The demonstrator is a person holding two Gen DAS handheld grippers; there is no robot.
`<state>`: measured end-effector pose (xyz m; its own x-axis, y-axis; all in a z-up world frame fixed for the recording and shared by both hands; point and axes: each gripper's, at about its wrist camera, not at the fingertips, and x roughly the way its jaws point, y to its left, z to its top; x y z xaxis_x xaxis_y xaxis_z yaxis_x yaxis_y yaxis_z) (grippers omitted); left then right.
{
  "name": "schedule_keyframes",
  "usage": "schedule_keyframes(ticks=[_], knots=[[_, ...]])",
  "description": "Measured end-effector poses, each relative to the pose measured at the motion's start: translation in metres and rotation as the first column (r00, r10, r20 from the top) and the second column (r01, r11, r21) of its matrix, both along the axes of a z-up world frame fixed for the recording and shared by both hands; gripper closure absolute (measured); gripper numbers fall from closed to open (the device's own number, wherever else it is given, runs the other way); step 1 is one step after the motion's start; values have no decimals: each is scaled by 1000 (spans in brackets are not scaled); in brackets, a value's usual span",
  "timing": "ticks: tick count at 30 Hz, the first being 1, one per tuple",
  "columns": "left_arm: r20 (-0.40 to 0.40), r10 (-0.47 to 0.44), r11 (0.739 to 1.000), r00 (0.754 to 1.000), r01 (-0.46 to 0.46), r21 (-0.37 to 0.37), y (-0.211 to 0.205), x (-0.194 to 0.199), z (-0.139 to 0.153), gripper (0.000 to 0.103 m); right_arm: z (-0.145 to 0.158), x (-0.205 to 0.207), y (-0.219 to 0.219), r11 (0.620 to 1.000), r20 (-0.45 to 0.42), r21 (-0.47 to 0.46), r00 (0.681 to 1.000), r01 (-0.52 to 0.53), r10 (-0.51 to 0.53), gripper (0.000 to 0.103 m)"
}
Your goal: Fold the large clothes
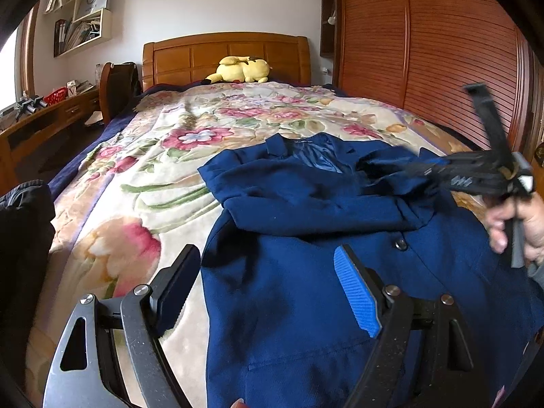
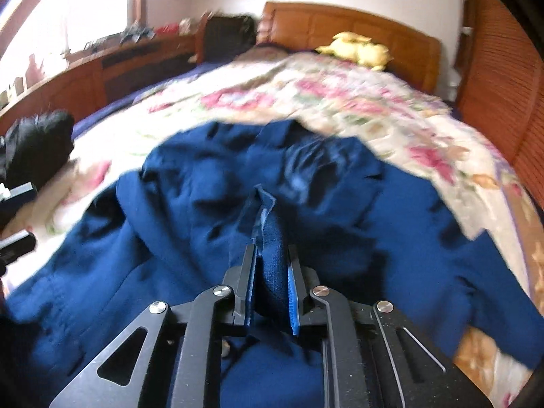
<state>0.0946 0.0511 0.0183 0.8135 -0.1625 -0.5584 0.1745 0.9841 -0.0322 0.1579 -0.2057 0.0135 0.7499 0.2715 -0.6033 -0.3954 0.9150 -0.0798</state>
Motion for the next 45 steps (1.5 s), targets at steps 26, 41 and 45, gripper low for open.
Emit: schedule_keyframes(ticks=[26,41,45], knots=[[-18,-21,1000,1000,21,14,-4,-11,-5,21,10,-82,-40,967,89,-27,964,253,-250,56],[-21,-61,997,998,62,42,-17,-14,-9,21,-52,-35,53,987,-100,-143,991,72,-87,45],[-43,-81,993,996,84,83,-27,-13,-19,21,-62,-17,60,959,-102,-277,991,59,-90,45]])
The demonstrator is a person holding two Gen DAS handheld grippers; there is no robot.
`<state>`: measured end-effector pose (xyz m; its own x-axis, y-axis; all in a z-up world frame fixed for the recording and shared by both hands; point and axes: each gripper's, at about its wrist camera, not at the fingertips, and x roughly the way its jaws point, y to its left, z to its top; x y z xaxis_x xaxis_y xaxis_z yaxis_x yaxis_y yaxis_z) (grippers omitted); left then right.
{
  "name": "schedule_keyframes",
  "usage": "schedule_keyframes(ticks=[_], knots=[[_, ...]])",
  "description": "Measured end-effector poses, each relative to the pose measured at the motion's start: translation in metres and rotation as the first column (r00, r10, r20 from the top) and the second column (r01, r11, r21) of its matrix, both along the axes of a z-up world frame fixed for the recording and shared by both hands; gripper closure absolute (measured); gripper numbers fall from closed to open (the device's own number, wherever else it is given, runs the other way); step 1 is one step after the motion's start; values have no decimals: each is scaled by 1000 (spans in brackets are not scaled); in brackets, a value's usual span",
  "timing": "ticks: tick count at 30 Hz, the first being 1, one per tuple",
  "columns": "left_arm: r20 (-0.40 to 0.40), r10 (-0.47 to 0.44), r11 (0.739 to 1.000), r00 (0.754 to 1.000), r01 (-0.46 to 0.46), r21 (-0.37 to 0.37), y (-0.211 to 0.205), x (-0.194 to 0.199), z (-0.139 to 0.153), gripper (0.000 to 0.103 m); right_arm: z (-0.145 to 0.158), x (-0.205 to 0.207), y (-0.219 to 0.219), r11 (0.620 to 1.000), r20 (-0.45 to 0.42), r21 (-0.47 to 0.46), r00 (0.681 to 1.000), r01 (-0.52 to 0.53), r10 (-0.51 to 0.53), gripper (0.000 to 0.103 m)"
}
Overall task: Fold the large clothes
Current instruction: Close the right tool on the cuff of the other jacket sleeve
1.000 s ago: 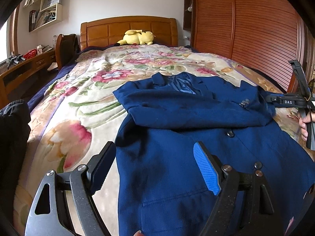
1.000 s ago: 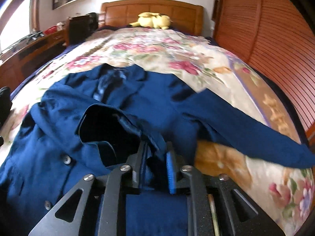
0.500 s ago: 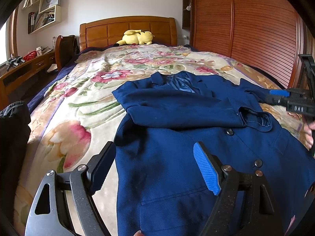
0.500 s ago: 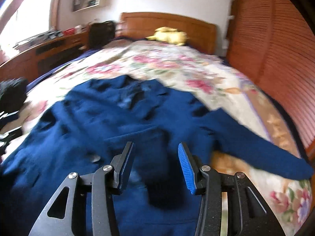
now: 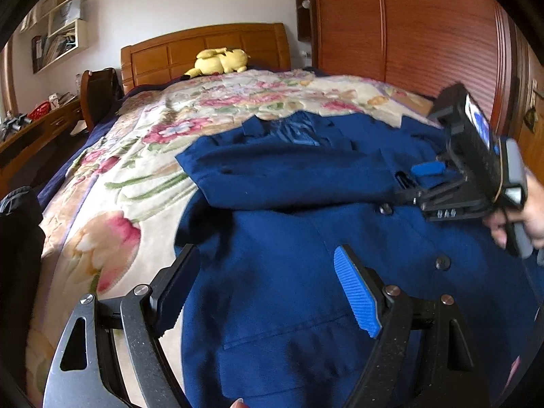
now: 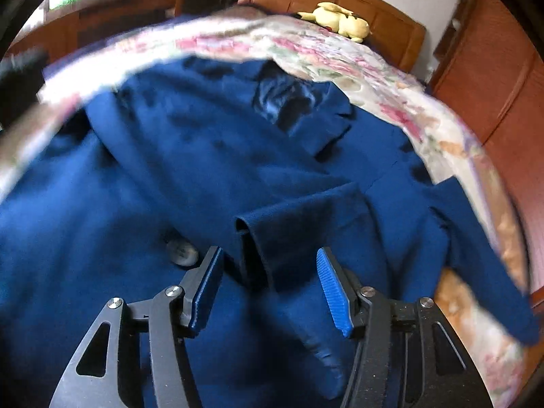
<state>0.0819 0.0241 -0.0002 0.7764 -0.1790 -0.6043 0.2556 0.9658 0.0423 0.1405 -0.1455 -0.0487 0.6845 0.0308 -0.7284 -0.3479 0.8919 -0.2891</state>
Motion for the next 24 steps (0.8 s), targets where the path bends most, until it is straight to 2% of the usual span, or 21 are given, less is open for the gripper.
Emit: schedule_keyframes(ticks=[1,2,3,5,8,12,18,19,20,24], knots=[[-5,-1,1000,1000,2,9,-1,1,-2,21,1,1,-2,1000,-1,10,1000,1,-1,51],[-9,-3,1000,1000,3,17,-2,1,-4,21,3,2,-5,1000,2,19,1000,4,-4,64],[-10,-4,1000,1000,4,27,-4,1,-6,21,5,4,-9,999,-1,36,1000,1,-1,69],[-12,-5,999,1000,6,37,-5,1,-7,21,11,5,-18,998,5,57,1000,1,-1,86],[-20,-4,999,1000,5,50,-6,1,-11,21,30,-6,-41,994,33,110,999,23,-27,89],[-36,0,998,999,2,60,-7,3,-16,21,52,-13,-78,984,93,147,990,95,-110,89],[-56,0,998,998,4,70,-8,5,-21,21,52,-14,-134,961,99,156,964,228,-245,89],[-59,0,997,998,5,73,-8,5,-21,21,52,-16,-145,956,102,154,959,248,-265,83],[-61,0,997,998,5,76,-9,6,-22,21,52,-18,-155,950,108,155,951,270,-288,72],[-41,2,998,999,0,67,-7,2,-16,21,59,-27,-202,916,133,210,918,342,-373,50]])
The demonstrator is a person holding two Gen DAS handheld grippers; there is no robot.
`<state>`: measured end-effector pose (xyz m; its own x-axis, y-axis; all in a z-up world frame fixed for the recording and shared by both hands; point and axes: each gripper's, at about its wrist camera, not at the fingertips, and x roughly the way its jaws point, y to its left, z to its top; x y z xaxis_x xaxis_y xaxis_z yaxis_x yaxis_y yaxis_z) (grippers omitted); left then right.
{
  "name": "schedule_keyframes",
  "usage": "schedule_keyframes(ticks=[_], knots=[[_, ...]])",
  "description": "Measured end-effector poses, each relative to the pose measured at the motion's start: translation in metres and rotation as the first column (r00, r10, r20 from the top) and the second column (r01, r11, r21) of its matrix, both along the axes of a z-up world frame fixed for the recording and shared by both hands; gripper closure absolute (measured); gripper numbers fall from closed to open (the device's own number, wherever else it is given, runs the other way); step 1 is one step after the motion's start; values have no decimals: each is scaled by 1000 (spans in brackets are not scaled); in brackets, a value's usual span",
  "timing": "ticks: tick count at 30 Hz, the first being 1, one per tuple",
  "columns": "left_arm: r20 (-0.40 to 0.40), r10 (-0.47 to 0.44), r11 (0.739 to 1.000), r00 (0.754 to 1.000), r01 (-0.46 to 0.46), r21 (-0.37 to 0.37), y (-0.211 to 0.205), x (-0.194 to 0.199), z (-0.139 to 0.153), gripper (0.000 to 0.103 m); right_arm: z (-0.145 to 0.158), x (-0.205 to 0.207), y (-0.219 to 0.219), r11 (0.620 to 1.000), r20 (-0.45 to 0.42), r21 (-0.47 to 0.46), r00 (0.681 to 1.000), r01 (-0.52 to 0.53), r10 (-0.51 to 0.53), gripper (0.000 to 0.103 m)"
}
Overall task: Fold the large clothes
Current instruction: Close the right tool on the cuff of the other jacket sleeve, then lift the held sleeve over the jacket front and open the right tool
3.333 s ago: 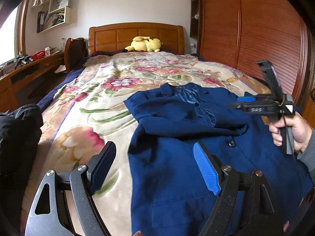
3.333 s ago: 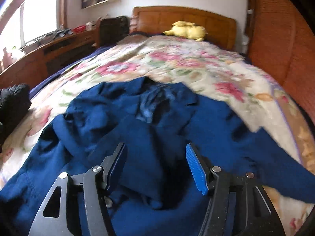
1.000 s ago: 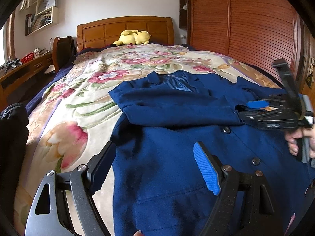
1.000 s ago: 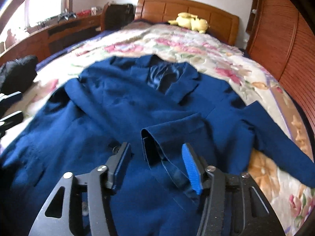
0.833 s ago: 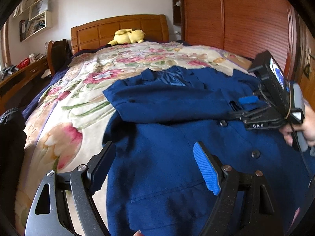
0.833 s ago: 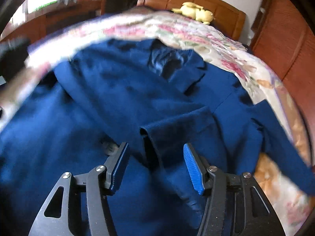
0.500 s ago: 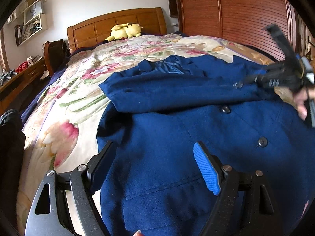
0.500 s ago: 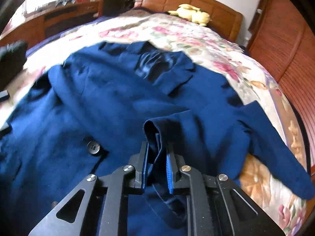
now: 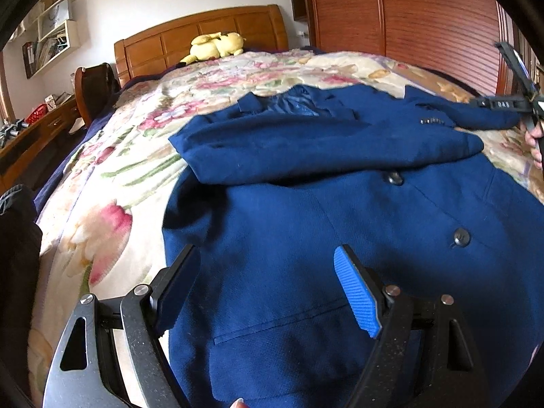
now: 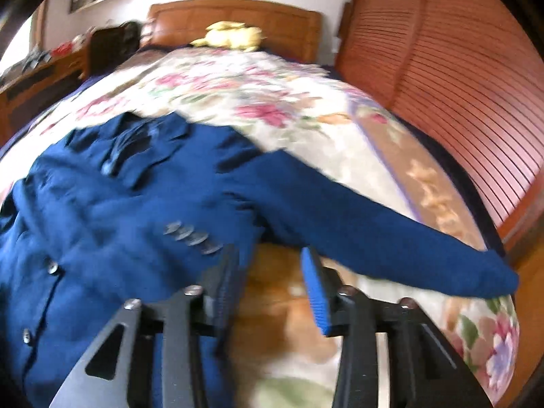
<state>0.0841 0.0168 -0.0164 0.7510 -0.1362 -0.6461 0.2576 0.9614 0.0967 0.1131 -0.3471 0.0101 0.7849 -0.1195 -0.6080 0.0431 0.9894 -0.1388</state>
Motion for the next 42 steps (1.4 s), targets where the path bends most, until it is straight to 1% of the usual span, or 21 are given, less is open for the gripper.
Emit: schedule_keyframes(ticks=[1,2,5,7,11,14,17,20,23,26,31,33,35,36,37,38,40,41,42], knots=[[9,3,1000,1000,-3,-6,1,-1,3,21,-2,0,-10,1000,9,8,1000,20,-20,43],[18,4,1000,1000,-3,-13,2,-2,6,21,-3,-3,-24,999,23,13,998,50,-50,42],[38,7,1000,999,-6,-16,1,-5,13,21,-9,-13,-63,993,41,39,992,114,-116,41],[46,3,1000,999,-2,-26,-1,-6,18,21,-18,-16,-83,987,48,38,986,155,-157,41],[45,-31,998,998,34,-57,-11,-8,23,21,-36,-18,-124,974,5,32,974,224,-225,41],[52,-56,997,997,59,-58,-23,-10,23,21,-40,-24,-157,958,8,6,958,286,-286,41],[40,-83,994,996,86,-74,-33,-10,20,21,-42,-22,-188,934,-6,51,936,352,-353,38],[27,-90,994,996,91,-57,-39,-9,16,21,-45,-18,-214,908,-34,147,919,392,-392,38],[17,-88,995,996,89,-54,-40,-7,13,21,-45,-14,-222,895,-44,179,912,409,-408,38],[8,-84,995,996,84,-62,-38,-6,12,21,-45,-9,-226,892,-69,178,909,416,-411,38],[4,-84,994,996,84,-68,-36,-7,10,21,-53,3,-234,896,-135,136,904,422,-405,38],[3,-83,994,997,83,-69,-37,-6,10,21,-54,8,-231,902,-133,108,905,418,-404,38],[-1,-81,994,997,81,-71,-35,-5,9,21,-53,14,-235,901,-126,92,903,423,-411,47],[-3,-79,994,997,79,-72,-34,-5,8,21,-52,15,-235,902,-120,90,903,423,-412,56],[-5,-77,994,997,76,-73,-33,-5,7,21,-51,17,-236,901,-112,88,903,425,-415,67],[-8,-75,994,997,74,-75,-32,-5,7,21,-50,18,-237,900,-105,86,902,427,-418,81],[-8,-73,994,997,72,-80,-30,-5,7,21,-48,17,-229,906,-89,76,908,417,-410,93],[-8,-72,994,997,71,-82,-30,-5,7,21,-46,18,-224,910,-77,56,911,411,-406,97],[-7,-72,994,997,71,-84,-29,-5,7,21,-46,20,-220,913,-64,39,913,406,-403,97]])
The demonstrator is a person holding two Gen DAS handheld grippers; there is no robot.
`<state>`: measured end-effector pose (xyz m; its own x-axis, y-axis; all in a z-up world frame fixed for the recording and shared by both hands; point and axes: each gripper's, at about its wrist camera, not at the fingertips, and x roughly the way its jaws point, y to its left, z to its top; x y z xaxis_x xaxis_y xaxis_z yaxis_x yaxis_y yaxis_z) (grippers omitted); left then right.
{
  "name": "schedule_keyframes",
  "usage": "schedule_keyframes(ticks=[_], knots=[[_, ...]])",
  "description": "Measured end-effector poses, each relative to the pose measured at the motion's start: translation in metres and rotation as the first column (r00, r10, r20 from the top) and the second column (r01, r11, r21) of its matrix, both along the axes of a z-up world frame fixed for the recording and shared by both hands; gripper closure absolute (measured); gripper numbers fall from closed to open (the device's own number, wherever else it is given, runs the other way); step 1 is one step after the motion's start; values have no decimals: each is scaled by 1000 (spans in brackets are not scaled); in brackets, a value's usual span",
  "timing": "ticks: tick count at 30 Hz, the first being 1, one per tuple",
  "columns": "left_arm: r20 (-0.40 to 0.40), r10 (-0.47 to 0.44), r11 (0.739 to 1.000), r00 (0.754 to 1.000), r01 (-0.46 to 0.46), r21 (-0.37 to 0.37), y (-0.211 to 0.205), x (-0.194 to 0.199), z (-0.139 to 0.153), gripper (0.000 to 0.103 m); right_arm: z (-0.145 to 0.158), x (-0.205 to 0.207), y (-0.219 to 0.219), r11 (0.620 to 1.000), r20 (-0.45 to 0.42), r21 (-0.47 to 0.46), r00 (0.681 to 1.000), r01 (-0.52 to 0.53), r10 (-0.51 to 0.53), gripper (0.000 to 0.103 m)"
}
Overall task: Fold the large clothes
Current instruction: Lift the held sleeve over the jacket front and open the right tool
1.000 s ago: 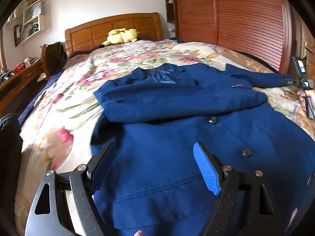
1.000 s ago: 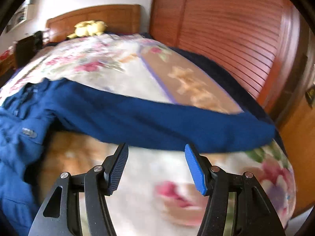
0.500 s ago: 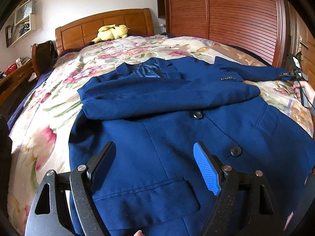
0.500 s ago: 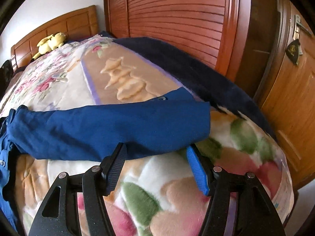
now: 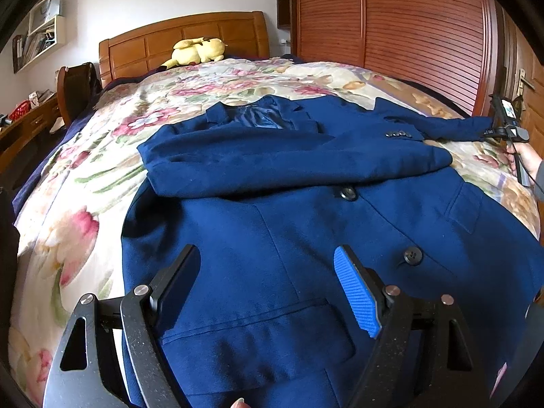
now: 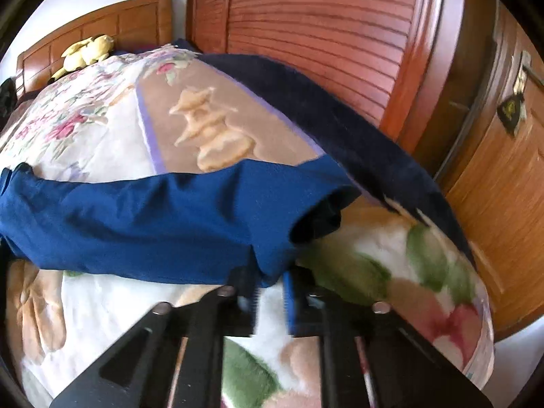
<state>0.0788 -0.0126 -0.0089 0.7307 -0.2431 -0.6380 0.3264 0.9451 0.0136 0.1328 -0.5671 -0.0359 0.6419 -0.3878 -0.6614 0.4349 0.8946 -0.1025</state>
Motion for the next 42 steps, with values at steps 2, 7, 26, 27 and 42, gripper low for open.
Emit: schedule_keyframes(ticks=[2,7,26,27,42], knots=[[1,1,1000,1000,-1,-1,1,-1,1,21,8,-5,10,1000,28,-20,999,-16,16,98],[16,1,1000,1000,-1,1,4,-5,4,21,47,-33,45,994,112,-53,988,-99,104,99],[90,67,995,994,-60,-74,57,-32,32,21,200,-116,265,841,237,-304,820,-448,522,99],[92,72,995,993,-64,-78,60,-33,33,21,203,-119,276,832,239,-309,810,-460,536,99],[95,103,991,990,-94,-91,82,-38,33,21,178,-133,399,659,115,-246,654,-711,748,85]])
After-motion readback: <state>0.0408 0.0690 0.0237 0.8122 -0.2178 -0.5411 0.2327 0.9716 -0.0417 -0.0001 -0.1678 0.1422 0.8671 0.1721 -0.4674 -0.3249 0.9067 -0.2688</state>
